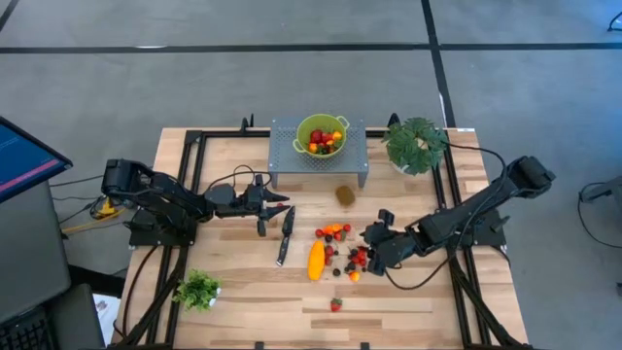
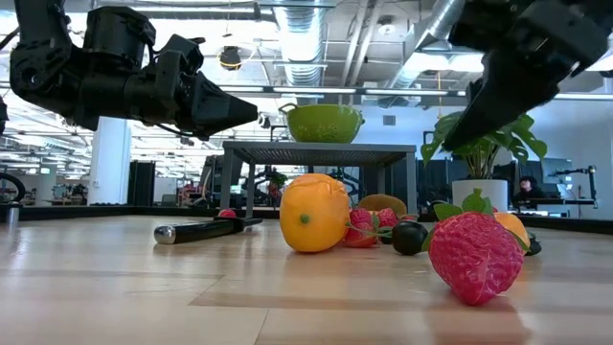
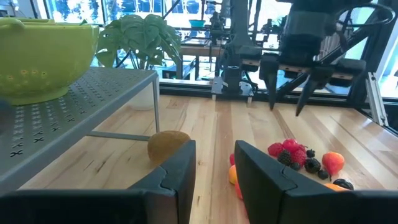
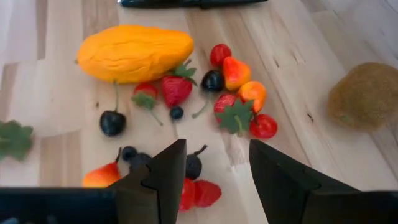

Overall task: Pick & Place Fruit
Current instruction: Put the strawberry into the green strainer bowl on the shelf

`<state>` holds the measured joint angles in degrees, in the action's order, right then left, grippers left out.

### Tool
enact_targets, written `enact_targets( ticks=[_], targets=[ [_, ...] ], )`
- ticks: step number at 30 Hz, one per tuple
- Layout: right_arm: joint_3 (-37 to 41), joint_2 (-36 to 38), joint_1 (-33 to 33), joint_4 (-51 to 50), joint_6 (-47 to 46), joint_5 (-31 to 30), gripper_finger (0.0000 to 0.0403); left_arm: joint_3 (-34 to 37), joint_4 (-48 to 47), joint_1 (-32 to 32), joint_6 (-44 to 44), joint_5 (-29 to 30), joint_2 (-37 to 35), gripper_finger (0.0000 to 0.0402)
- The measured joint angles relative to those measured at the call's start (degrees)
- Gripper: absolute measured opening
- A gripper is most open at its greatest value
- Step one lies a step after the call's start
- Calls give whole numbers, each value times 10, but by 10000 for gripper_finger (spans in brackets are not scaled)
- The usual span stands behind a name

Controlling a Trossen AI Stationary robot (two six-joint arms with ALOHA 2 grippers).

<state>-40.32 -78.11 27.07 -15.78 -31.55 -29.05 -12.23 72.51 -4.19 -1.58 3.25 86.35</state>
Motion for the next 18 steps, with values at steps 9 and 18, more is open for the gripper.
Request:
enact_targets(
  ticks=[9, 18],
  targets=[
    [60, 0, -29, 104, 0, 0, 170, 0, 0, 0, 0, 2, 0, 106],
    [99, -28, -45, 197, 6, 4, 170, 0, 0, 0, 0, 2, 0, 106]
  ],
)
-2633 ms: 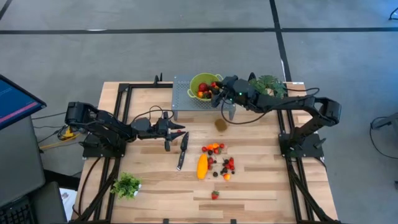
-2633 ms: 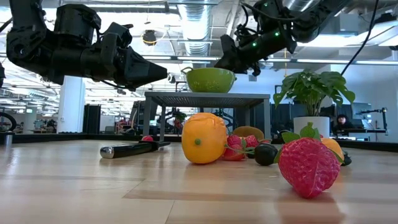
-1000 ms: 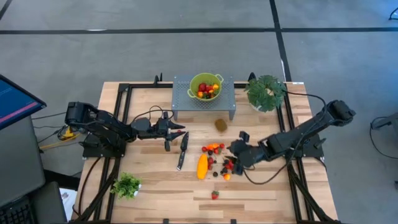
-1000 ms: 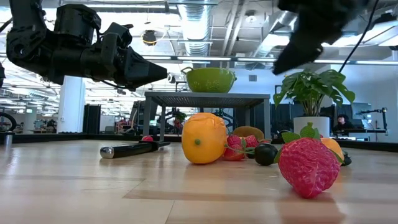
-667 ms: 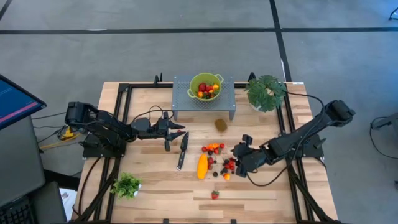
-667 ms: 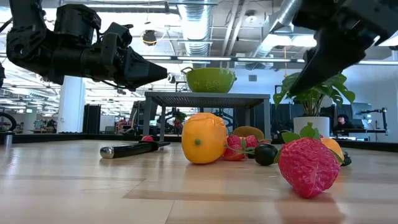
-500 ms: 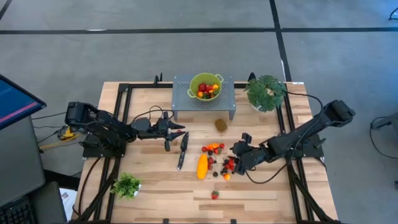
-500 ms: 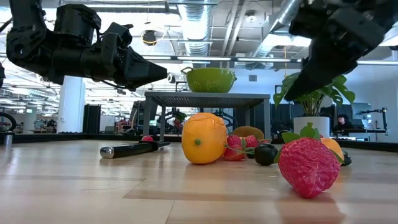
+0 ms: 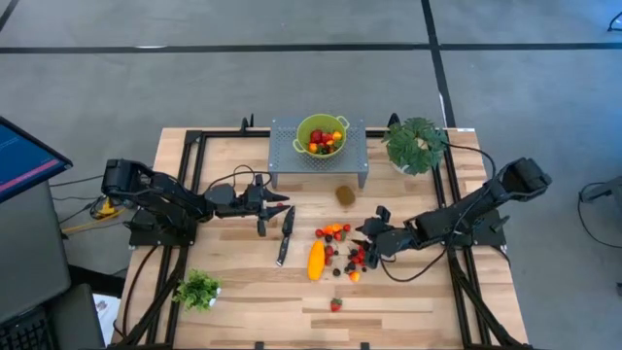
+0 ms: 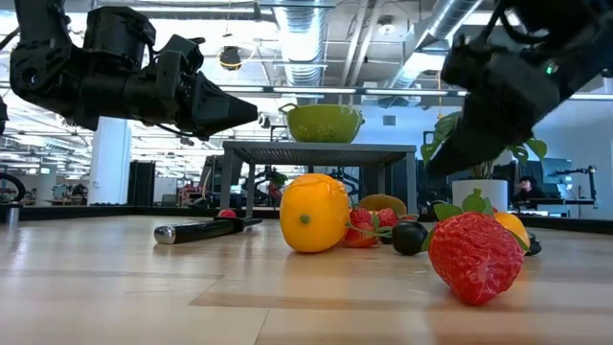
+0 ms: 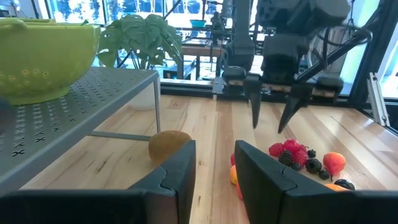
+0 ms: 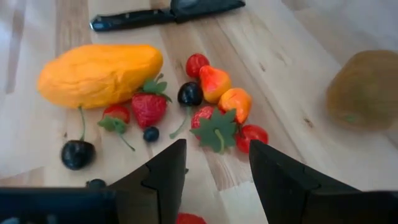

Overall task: Pick & Place Fruit
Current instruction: Put the strawberry into the green strainer bowl on the shelf

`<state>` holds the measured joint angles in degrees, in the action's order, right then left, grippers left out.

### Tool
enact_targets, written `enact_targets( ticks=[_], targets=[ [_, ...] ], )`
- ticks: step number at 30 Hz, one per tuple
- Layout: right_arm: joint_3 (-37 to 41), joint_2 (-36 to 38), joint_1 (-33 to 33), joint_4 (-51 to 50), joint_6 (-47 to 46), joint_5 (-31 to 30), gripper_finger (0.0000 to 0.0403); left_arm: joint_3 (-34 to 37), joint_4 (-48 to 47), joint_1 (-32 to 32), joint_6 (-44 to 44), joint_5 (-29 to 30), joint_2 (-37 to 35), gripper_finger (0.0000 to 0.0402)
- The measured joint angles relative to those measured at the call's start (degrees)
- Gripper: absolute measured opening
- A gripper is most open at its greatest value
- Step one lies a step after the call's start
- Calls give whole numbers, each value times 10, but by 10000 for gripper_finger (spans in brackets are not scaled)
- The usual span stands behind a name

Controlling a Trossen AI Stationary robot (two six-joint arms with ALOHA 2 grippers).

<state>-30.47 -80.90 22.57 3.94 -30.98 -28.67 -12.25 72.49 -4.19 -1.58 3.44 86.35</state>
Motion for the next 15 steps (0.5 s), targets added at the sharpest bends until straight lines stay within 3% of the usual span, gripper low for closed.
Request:
enact_targets(
  ticks=[7, 15],
  targets=[
    [-7, -101, -8, 57, 24, 1, 170, 0, 0, 0, 0, 0, 0, 106],
    [-40, -160, -13, 63, 28, 2, 170, 0, 0, 0, 0, -1, 0, 106]
  ],
)
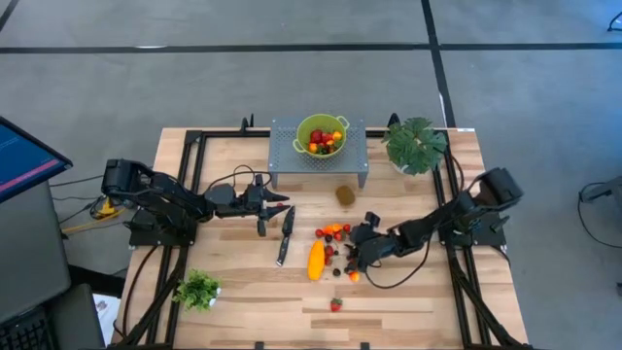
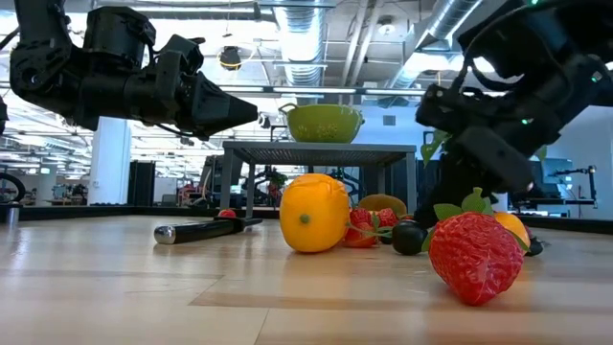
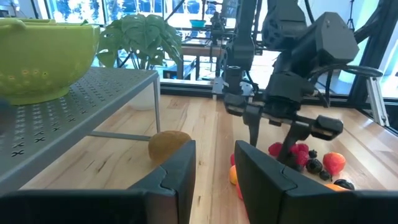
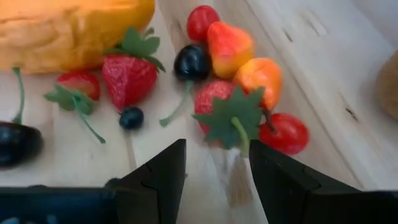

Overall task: Pick & Place Fruit
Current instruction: Put the strawberry into the green strainer bowl on the shelf

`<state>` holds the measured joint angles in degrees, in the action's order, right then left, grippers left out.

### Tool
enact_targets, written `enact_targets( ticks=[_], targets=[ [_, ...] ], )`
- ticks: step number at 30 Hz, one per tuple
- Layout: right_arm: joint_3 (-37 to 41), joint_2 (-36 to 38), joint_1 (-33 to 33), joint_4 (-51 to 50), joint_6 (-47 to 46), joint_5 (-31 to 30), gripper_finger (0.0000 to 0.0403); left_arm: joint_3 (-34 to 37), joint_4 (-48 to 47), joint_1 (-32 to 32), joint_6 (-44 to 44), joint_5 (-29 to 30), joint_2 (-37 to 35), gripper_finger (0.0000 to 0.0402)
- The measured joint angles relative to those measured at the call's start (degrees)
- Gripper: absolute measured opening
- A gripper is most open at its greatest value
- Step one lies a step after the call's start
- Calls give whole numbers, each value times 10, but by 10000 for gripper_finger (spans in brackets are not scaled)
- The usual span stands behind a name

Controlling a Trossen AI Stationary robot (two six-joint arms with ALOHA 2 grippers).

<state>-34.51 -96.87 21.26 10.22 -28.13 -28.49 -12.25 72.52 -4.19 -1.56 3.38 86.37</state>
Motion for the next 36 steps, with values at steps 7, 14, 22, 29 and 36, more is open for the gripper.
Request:
enact_targets(
  ticks=[7, 14, 22, 29, 36],
  targets=[
    [-16, -18, -1, -3, 17, 1, 144, 0, 0, 0, 0, -2, 0, 106],
    [-17, -3, -3, -7, 18, 1, 95, 0, 0, 0, 0, -2, 0, 106],
    [-17, -2, -9, -12, 18, 13, 21, 0, 0, 0, 0, -1, 0, 106],
    [-17, -2, -11, -12, 17, 16, 6, 0, 0, 0, 0, 1, 0, 106],
    [-16, -2, -11, -12, 17, 16, 3, 0, 0, 0, 0, 1, 0, 106]
  ],
)
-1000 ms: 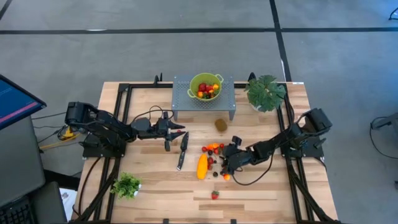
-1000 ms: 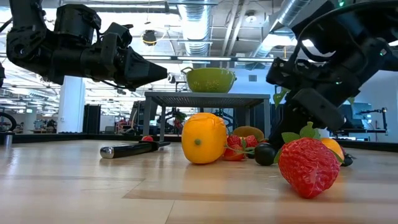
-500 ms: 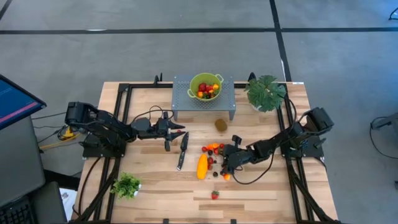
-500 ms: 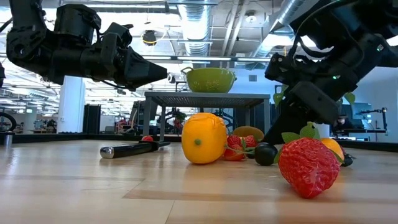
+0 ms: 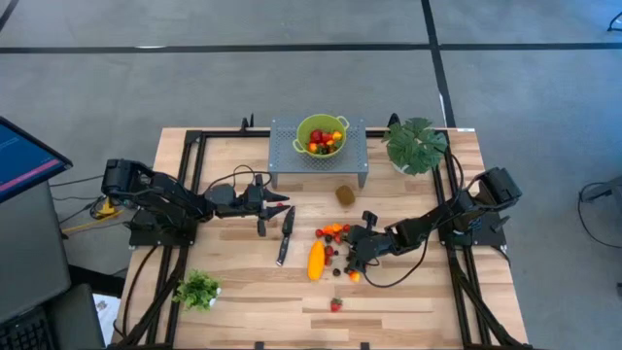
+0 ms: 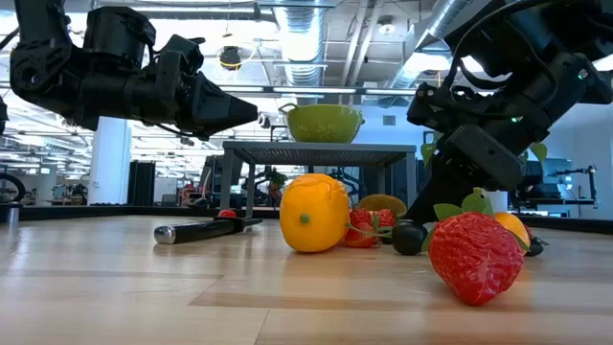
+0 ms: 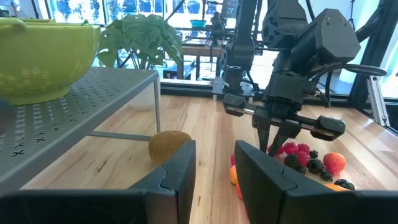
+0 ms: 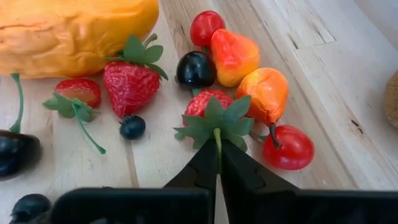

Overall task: Pick & Place Fruit
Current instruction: Put the strawberry into the green strainer bowl on the shelf

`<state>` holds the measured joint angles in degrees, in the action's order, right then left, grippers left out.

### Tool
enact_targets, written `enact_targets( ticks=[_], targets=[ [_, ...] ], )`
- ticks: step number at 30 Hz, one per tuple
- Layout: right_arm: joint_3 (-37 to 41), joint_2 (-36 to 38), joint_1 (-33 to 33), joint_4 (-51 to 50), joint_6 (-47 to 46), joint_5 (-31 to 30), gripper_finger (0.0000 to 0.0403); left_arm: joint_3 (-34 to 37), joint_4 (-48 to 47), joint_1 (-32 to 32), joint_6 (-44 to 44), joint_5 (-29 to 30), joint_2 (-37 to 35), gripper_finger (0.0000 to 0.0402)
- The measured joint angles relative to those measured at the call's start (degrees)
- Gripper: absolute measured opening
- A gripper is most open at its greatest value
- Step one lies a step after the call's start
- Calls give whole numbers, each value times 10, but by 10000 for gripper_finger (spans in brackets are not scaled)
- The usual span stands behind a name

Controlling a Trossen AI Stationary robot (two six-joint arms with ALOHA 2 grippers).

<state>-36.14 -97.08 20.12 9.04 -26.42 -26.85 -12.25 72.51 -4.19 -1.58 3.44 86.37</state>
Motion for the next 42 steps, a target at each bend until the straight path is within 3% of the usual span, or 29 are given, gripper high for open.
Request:
enact_targets(
  ticks=[6, 13, 18, 24, 35, 42],
  targets=[
    [-19, 2, 0, 0, 15, 2, 2, 0, 0, 0, 0, 0, 0, 106],
    [-98, 53, -12, -1, 173, 14, 2, 0, 0, 0, 0, 0, 0, 106],
    [-161, 88, -57, -6, 297, 13, 1, 0, 0, 0, 0, -1, 0, 106],
    [-232, 94, -142, -22, 376, 13, 1, 0, 0, 0, 0, -2, 0, 106],
    [-280, 86, -307, -63, 354, 16, 1, 0, 0, 0, 0, -2, 0, 106],
    [-280, 87, -364, -145, 296, 45, 1, 0, 0, 0, 0, 0, 0, 106]
  ],
)
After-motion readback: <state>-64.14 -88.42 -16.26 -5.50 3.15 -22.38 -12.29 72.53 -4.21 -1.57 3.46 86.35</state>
